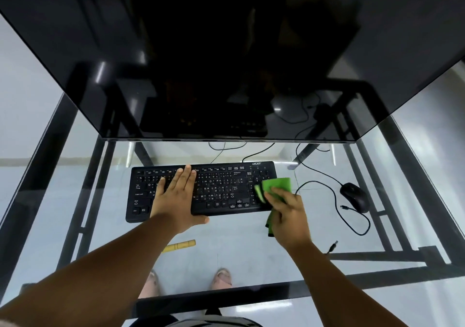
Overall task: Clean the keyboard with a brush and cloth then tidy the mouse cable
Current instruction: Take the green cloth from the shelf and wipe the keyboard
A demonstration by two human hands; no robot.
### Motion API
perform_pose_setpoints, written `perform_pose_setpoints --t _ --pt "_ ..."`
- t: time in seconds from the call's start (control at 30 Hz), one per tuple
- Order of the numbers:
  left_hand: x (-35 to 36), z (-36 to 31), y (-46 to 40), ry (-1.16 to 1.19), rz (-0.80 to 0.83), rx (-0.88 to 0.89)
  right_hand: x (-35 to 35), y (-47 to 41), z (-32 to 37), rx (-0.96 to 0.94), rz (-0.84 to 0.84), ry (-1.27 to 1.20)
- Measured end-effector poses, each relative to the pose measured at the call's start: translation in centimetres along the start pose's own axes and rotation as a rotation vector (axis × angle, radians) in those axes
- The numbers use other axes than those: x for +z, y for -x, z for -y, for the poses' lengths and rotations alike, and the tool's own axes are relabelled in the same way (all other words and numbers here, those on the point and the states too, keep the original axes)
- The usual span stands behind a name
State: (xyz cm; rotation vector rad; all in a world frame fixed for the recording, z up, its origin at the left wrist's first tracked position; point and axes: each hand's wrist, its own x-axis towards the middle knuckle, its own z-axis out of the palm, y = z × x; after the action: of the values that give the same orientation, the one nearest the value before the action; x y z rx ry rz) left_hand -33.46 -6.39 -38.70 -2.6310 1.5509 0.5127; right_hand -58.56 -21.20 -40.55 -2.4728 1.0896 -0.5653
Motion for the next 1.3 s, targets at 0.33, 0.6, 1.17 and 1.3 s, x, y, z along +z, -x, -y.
perform_pose_setpoints --t 0.33,0.6,1.17,1.3 --pt "0.1 4.2 2.0 0.005 -0.013 -0.053 -0.6 0.3 -1.1 -0.138 0.016 0.072" --pt "0.0 7.3 3.5 0.002 -0.010 -0.085 3.7 -1.6 8.2 -0.526 0.328 -0.029" --pt "0.5 8.9 4.7 -0.012 0.006 -0.070 0.4 -0.4 1.8 -0.415 0.323 0.264" --pt "1.2 8.1 4.5 0.033 -0.076 -0.077 -1.5 0.1 -0.1 -0.276 0.297 0.190"
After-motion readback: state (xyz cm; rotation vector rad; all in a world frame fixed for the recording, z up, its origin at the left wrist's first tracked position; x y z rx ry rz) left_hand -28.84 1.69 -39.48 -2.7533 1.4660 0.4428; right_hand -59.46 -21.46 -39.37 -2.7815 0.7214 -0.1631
